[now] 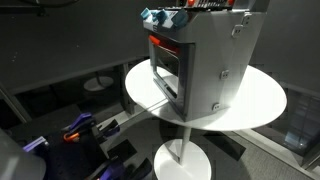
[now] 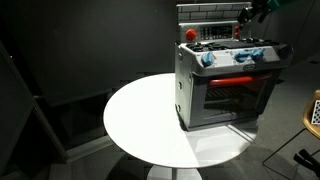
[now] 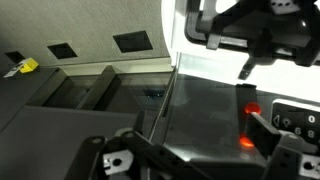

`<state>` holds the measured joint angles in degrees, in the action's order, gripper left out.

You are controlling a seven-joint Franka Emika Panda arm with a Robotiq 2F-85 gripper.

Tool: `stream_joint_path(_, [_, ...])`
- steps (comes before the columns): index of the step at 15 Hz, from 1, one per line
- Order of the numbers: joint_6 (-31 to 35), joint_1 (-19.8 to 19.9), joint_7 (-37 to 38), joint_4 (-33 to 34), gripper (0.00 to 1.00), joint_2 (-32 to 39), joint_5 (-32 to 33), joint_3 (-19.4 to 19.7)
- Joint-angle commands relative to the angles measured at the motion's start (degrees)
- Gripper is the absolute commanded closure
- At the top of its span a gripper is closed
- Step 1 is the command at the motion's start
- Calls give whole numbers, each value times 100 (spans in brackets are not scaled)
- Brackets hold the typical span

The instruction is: Press the top right orange button on the stove

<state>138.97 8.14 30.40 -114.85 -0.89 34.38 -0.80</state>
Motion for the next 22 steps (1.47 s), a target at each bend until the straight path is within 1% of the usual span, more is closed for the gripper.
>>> stream_joint_path(1, [-44,-169,130,345,0,241,73,179])
stream_joint_path(7, [-15,-268,75,510,0,407,27,327])
stream_joint_path(11, [-64,-325,-45,402,0,294,-176,351])
stream_joint_path(17, [-277,-484,-285,49,0,-199,-937,247])
stream_joint_path(22, [-941,-673,-644,-296,0,-745,-1764,100])
